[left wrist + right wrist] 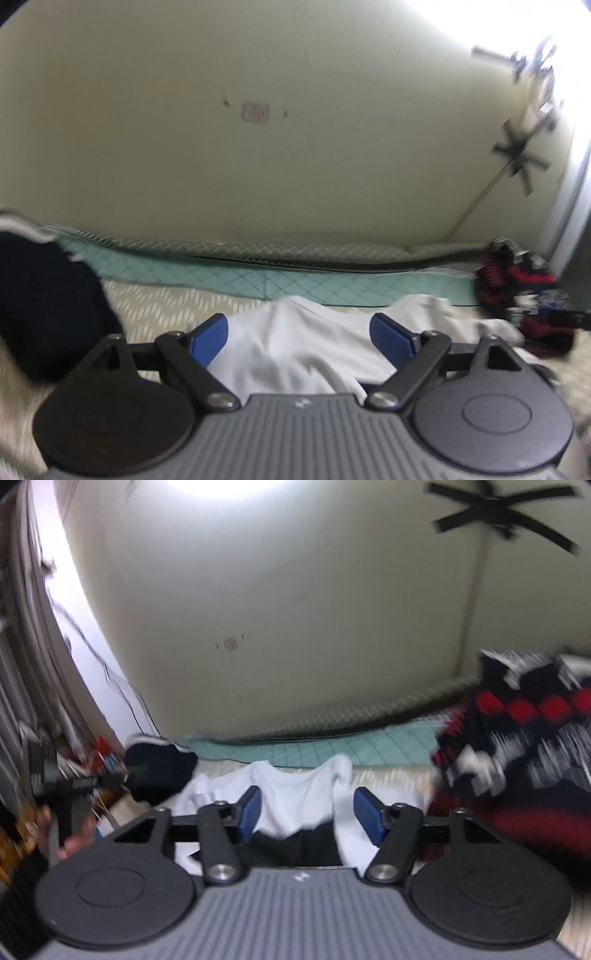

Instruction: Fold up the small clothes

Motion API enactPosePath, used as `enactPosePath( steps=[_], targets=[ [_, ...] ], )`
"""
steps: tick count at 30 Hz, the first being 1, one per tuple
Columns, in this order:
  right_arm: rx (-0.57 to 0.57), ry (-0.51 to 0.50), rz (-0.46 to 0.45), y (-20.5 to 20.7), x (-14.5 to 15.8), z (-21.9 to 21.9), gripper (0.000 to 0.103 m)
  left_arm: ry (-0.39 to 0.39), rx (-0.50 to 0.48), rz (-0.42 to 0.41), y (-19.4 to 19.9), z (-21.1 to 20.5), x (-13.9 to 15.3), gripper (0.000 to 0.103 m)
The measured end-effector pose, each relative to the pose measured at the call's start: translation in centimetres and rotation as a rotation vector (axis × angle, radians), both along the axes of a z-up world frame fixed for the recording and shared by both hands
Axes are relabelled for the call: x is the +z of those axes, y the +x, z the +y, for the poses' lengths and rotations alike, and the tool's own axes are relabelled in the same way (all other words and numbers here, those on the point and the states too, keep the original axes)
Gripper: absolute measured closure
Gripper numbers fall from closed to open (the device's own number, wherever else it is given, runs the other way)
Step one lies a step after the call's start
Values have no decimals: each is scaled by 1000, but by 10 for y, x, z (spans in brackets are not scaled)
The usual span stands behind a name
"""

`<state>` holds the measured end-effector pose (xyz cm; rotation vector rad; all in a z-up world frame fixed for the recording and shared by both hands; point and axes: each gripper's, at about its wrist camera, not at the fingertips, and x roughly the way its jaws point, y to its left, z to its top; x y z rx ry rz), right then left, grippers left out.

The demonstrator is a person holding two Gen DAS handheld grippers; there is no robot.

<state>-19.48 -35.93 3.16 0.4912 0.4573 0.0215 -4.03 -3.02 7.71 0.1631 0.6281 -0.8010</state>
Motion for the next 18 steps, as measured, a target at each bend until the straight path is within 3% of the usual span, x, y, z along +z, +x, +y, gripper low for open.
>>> enactPosePath(
  steps=[4,8,10,11,12,13,14,18],
  targets=[
    [35,-33,122,79,-11,-16,38,187,26,35,48,-67,-32,15],
    [76,-32,223,133,-38,-25,37,254,42,122,79,-100,-66,15],
    [99,-20,257,150,-51,-27,37,267,64,159,88,-110,-78,32],
    [112,-18,273,158,-57,-26,38,265,74,134,87,-112,-78,42],
    [128,-15,283,163,-62,-25,45,270,71,123,85,-115,-78,62],
    [160,-11,289,169,-66,-23,74,266,60,128,82,-116,-76,82],
    [180,-9,286,170,-66,-20,95,255,44,141,77,-115,-72,89],
    [205,-74,141,146,-32,-6,98,161,-9,67,39,-87,-35,92]
  ],
)
